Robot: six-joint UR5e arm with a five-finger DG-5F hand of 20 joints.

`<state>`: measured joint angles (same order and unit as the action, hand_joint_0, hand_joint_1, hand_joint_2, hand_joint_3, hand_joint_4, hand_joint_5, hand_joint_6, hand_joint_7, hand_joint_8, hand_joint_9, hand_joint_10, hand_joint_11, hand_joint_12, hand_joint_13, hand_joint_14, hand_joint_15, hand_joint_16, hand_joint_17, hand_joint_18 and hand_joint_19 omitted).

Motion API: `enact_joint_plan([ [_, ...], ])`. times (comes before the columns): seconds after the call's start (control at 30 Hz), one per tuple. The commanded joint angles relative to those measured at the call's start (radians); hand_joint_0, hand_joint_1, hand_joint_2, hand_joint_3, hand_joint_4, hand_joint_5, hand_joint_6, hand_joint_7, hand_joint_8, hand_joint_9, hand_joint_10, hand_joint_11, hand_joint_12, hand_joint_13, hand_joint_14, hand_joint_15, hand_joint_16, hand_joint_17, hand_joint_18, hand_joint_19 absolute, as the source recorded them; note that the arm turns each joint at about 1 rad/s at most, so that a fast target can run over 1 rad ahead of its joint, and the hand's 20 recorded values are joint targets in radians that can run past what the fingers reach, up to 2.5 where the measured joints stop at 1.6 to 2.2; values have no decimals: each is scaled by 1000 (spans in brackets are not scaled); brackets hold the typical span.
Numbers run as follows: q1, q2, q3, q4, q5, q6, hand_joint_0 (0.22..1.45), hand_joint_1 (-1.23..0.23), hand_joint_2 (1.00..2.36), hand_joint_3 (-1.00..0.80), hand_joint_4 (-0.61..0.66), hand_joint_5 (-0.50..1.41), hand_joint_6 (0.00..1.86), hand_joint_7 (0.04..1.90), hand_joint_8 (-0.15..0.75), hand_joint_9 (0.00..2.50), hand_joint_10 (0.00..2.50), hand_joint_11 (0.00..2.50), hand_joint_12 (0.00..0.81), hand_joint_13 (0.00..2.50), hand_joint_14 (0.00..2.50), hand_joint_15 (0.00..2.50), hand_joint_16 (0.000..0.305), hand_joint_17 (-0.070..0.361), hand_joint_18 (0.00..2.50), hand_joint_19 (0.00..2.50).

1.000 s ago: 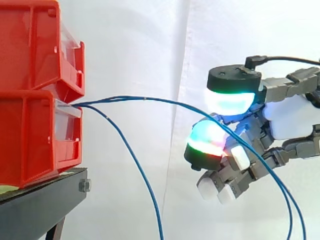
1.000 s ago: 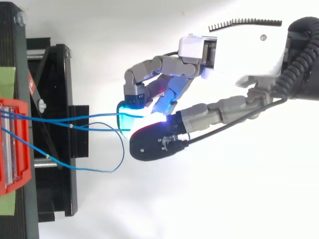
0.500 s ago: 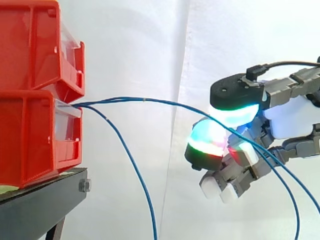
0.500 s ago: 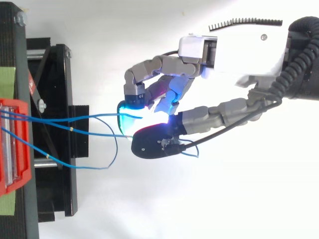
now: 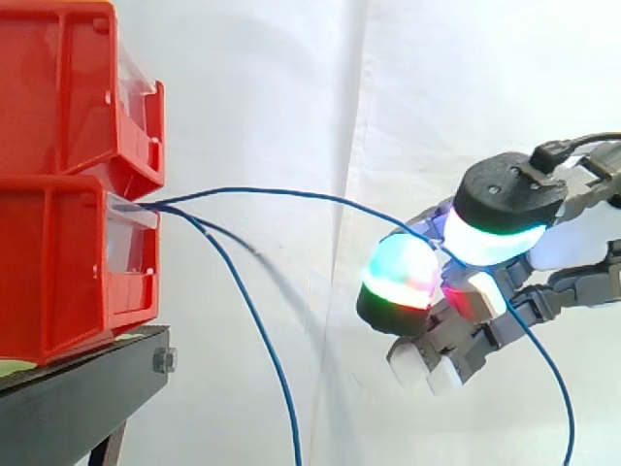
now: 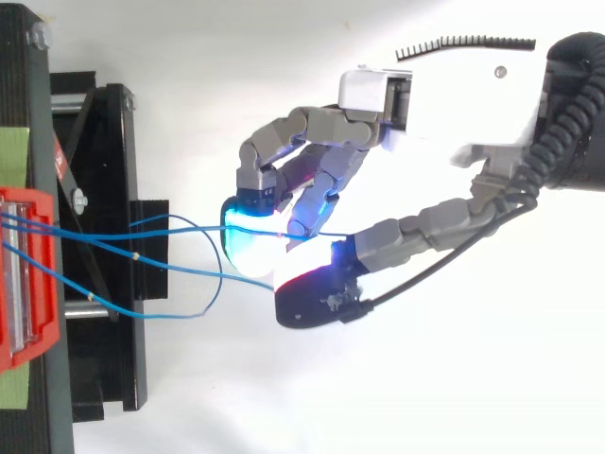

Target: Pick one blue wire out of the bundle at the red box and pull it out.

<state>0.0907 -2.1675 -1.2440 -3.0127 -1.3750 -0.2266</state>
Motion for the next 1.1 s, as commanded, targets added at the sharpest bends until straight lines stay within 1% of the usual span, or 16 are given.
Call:
enact_joint_plan([
  [0.0, 0, 0, 0, 0, -1, 0, 613, -965, 1007, -414, 225, -132, 814, 805, 237, 1031, 29, 723, 368, 562, 17, 388, 58, 131, 379, 503],
  [0.07, 0, 0, 0, 0, -1, 0, 617, -970, 1002, -478, 229, -130, 831, 791, 236, 1031, 30, 726, 365, 560, 19, 395, 58, 131, 379, 505],
  [0.1, 0, 0, 0, 0, -1, 0, 594, -952, 1000, -500, 225, -119, 821, 813, 233, 1034, 28, 705, 364, 561, 17, 388, 58, 131, 380, 507],
  [0.13, 0, 0, 2, 0, -1, 0, 559, -903, 1000, -500, 241, -97, 774, 871, 232, 1045, 25, 669, 366, 566, 17, 382, 59, 132, 384, 512],
  [0.17, 0, 0, 0, 0, -1, 0, 546, -881, 1000, -500, 250, -83, 730, 939, 234, 1053, 26, 646, 365, 568, 17, 385, 59, 133, 385, 517],
  [0.2, 0, 0, 2, 0, -1, 0, 520, -787, 1000, -500, 260, -61, 658, 1065, 240, 1074, 25, 603, 369, 579, 16, 381, 60, 136, 393, 523],
  [0.23, 0, 0, 0, -2, -1, 0, 526, -710, 1000, -500, 257, -43, 576, 1237, 232, 1077, 22, 557, 367, 589, 17, 384, 60, 135, 390, 532],
  [0.27, 0, 0, 2, 0, -1, 0, 536, -681, 1000, -494, 255, -37, 546, 1300, 231, 1075, 22, 554, 364, 587, 16, 381, 59, 133, 384, 534],
  [0.3, 0, 0, 2, 0, -1, 0, 562, -600, 1006, -427, 259, -31, 501, 1365, 222, 1075, 22, 527, 355, 579, 18, 380, 58, 131, 371, 539],
  [0.33, 0, 0, 0, 0, -1, -2, 582, -555, 1010, -362, 271, -32, 501, 1295, 210, 1073, 21, 508, 350, 573, 19, 389, 58, 129, 360, 552],
  [0.4, 0, 0, 0, 0, -1, 0, 584, -533, 1013, -303, 275, -33, 503, 1247, 209, 1070, 21, 496, 352, 570, 17, 384, 58, 130, 350, 554],
  [0.43, 0, 0, 2, 0, 1, -2, 581, -525, 1015, -268, 304, -33, 503, 1205, 217, 1072, 20, 477, 361, 574, 17, 384, 59, 134, 354, 549],
  [0.5, 0, 0, 0, 0, 1, -2, 587, -515, 1013, -237, 328, -31, 503, 1178, 227, 1090, 19, 459, 378, 589, 16, 379, 64, 143, 375, 547],
  [0.6, 0, 0, 2, 0, 2, -2, 593, -512, 1011, -226, 347, -30, 503, 1171, 234, 1099, 19, 448, 388, 598, 16, 375, 66, 148, 387, 539],
  [0.83, 0, 0, 2, 0, 2, 3, 572, -623, 1010, -259, 326, -34, 503, 1221, 253, 1113, 21, 512, 397, 604, 16, 373, 67, 150, 401, 528],
  [1.07, -5, -2, 2, 3, 2, 0, 583, -687, 1013, -240, 255, -35, 501, 1340, 257, 1105, 25, 582, 386, 602, 17, 390, 64, 144, 396, 529],
])
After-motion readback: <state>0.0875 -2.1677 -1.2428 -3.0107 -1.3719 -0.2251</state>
